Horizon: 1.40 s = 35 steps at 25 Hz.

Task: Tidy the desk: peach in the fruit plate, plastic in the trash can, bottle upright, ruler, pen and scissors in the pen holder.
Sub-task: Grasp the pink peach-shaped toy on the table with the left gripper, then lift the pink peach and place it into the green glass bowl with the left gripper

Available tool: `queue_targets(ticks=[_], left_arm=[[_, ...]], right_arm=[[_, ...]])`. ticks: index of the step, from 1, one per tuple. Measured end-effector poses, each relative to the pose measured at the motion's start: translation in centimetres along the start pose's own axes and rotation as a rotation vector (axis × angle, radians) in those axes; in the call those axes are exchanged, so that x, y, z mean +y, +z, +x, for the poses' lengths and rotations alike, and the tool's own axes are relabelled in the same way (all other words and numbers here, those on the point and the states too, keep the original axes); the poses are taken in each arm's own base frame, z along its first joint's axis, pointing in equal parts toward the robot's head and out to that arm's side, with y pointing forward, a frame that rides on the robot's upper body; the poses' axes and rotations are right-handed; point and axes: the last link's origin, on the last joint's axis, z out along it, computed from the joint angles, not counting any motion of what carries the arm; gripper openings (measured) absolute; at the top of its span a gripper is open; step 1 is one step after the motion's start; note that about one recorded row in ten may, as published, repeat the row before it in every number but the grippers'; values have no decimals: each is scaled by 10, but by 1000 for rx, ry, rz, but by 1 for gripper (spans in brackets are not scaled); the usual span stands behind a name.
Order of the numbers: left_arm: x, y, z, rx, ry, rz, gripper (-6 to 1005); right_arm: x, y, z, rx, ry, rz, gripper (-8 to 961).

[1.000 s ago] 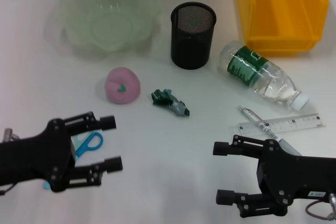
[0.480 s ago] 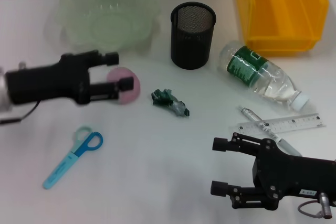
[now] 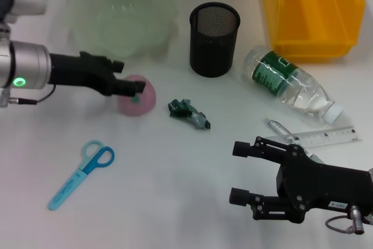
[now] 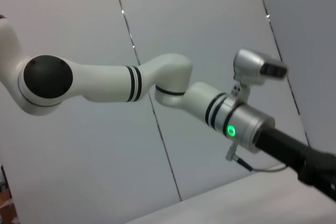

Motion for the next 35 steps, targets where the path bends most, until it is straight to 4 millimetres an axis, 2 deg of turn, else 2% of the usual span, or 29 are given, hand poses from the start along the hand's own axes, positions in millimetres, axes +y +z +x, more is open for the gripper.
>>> queue_targets(ticks=[6, 25, 27, 30, 35], left_arm=[[4, 16, -11, -94, 63, 23, 709], [-8, 18, -14, -72, 39, 117, 676], [-7, 17, -14, -69, 36, 112, 461], [-7, 16, -14, -65, 34, 108, 390], [-2, 5, -4, 39, -4, 67, 272]], right_arm=[[0, 1, 0, -9, -1, 2, 834], [-5, 5, -2, -11, -3, 18, 835], [-6, 5, -2, -9, -5, 20, 835], [-7, 6, -3, -12, -6, 21, 835], [-8, 8, -4, -27, -1, 31, 834]])
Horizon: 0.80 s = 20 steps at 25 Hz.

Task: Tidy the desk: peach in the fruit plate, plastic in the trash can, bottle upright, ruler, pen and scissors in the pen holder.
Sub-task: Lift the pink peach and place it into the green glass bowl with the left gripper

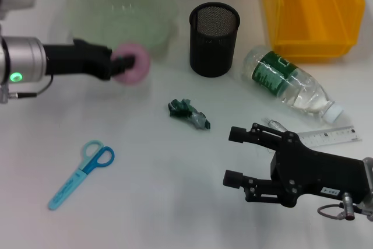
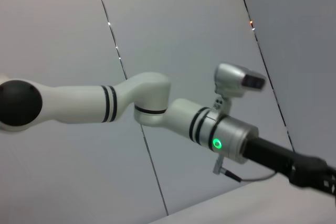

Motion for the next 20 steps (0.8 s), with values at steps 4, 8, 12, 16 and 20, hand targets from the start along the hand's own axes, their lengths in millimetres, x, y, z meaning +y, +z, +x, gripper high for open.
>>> queue_targets(ticks=[4, 8, 12, 16, 20], left_arm=[[-2, -22, 19, 185, -33, 10, 224], [-14, -31, 33, 334, -64, 96, 193], [-28, -25, 37, 392, -73, 205, 176], [-34, -10, 41, 396, -66, 263, 159], [-31, 11, 42, 340, -23, 259, 142]], right_arm=[[-1, 1, 0, 3, 0, 4, 834], [-3, 4, -1, 2, -2, -3, 834], [-3, 5, -2, 1, 0, -6, 835], [-3, 6, -2, 0, 2, -7, 835], [-2, 6, -1, -2, 5, -7, 834]])
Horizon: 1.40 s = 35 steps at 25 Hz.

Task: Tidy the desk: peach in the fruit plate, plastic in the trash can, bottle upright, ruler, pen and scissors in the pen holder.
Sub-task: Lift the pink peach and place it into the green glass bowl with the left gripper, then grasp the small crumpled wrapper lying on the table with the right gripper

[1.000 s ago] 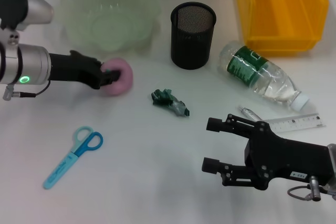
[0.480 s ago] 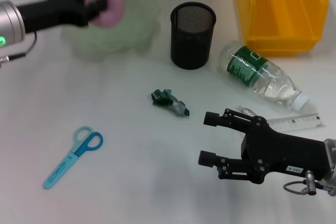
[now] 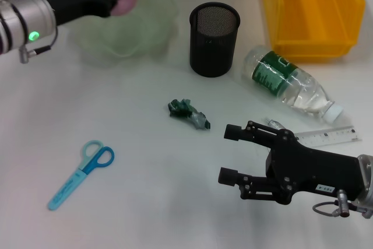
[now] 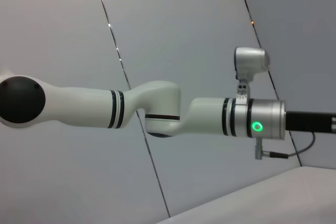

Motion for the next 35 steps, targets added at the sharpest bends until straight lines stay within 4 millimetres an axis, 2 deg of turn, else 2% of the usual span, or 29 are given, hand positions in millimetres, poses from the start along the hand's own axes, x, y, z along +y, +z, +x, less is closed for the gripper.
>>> queue_targets(ticks=[4, 7, 13, 20, 21, 24, 25, 27, 29, 30, 31, 35], left_arm=[[8, 8, -5, -37, 69, -8, 147], [11, 10, -5, -45, 95, -16, 390], [10, 9, -5, -40, 92, -11, 605], [12, 2, -4, -3, 56, -36, 716], [20, -13, 2, 74, 12, -124, 732], [26, -23, 6, 125, -7, -184, 780], [30, -35, 9, 176, -27, -232, 796], [40, -64, 10, 281, -45, -354, 794], [47, -81, 7, 325, -35, -427, 791], [47, -81, 7, 325, -35, -427, 789], [57, -102, -3, 353, 1, -523, 788], [80, -134, -34, 339, 96, -687, 783]], right_arm=[[0, 0, 0, -2, 4, 2, 834], [0, 0, 0, -4, 4, 8, 834], [-2, 2, 0, -1, 4, 8, 835], [-6, 1, -3, -28, 2, 45, 834], [-8, 0, -3, -38, 2, 64, 834], [-9, -1, -3, -36, 2, 76, 834], [-10, -1, -3, -33, 3, 80, 835], [-13, 0, -2, -22, 0, 98, 835], [-17, 0, -1, -15, -2, 115, 835], [-18, 1, -1, -11, -3, 123, 835], [-20, 1, -1, -9, -4, 130, 835], [-27, 3, -2, -8, -6, 168, 835]])
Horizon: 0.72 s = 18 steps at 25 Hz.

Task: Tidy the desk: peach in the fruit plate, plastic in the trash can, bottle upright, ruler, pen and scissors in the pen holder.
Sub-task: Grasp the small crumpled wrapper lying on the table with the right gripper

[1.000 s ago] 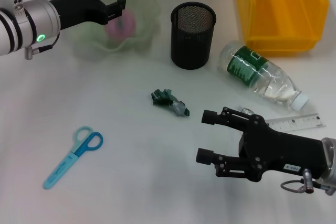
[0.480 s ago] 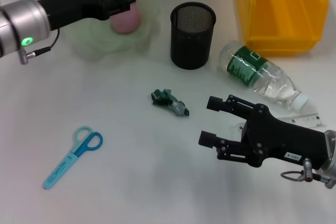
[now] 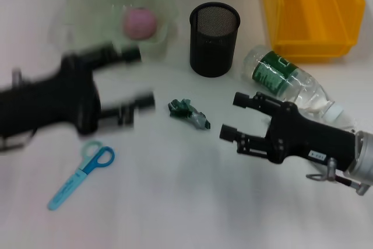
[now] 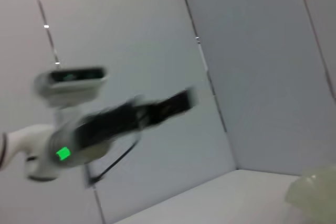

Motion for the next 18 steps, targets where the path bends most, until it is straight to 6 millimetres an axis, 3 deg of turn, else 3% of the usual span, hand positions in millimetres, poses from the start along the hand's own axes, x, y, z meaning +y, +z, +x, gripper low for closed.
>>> queue_targets(ticks=[5, 6, 10, 14, 16, 18], left_arm=[[14, -5, -12, -14, -8, -24, 782], [19, -11, -25, -5, -52, 10, 782], [18, -12, -26, -3, -60, 21, 782], [14, -12, -25, -9, -50, 30, 783], [12, -12, -25, -15, -47, 37, 783], [12, -12, -25, -15, -47, 37, 783]], right_arm=[[-12, 6, -2, 19, -13, 50, 834], [-14, 9, -2, 26, -13, 56, 834], [-25, 21, -9, 54, 35, 60, 834], [-43, 35, -41, 61, 99, 40, 834], [-52, 47, -66, 148, 94, -2, 834], [-55, 51, -75, 200, 87, -10, 834]])
